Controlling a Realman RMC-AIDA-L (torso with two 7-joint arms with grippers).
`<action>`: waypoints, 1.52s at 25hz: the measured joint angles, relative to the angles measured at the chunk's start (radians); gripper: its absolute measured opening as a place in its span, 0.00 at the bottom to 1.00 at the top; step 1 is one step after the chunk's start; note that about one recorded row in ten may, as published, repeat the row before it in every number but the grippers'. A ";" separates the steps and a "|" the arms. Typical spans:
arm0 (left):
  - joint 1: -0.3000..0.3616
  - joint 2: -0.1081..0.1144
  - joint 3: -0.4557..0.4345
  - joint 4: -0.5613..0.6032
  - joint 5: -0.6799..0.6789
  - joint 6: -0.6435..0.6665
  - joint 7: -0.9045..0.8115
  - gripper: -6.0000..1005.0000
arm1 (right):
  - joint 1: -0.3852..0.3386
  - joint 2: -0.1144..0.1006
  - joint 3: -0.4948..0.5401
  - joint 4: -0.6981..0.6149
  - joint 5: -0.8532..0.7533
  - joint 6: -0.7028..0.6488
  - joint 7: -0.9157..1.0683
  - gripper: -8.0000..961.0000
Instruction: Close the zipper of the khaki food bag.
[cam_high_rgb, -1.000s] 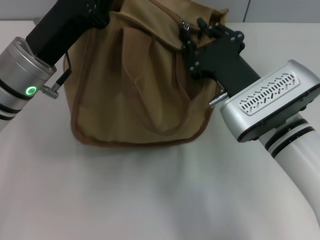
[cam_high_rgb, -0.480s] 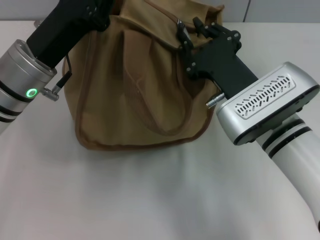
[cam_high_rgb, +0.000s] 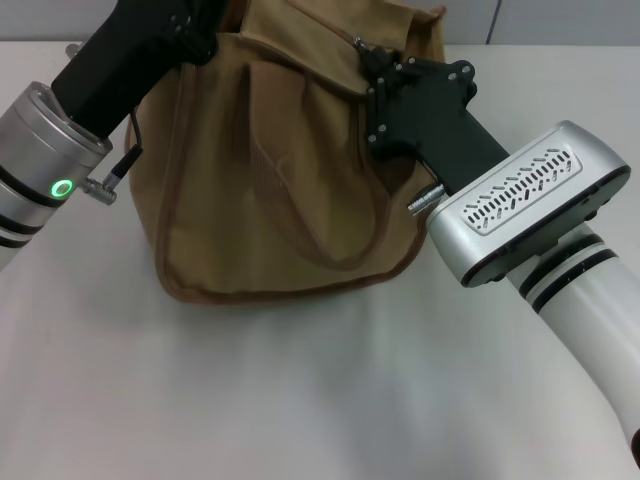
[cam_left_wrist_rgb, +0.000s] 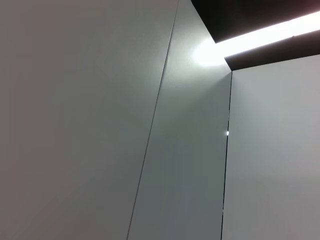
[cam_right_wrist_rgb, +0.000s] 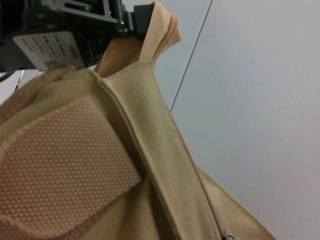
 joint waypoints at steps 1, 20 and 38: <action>0.000 0.000 0.000 0.000 0.000 0.001 0.000 0.03 | 0.000 0.000 0.000 0.000 0.000 0.000 0.001 0.11; 0.008 0.000 -0.001 0.000 0.000 0.003 0.000 0.03 | -0.027 -0.002 0.002 -0.014 0.013 -0.022 -0.001 0.01; -0.024 0.000 0.005 -0.016 0.007 0.002 0.000 0.03 | 0.031 -0.003 -0.029 -0.053 0.013 -0.016 0.034 0.28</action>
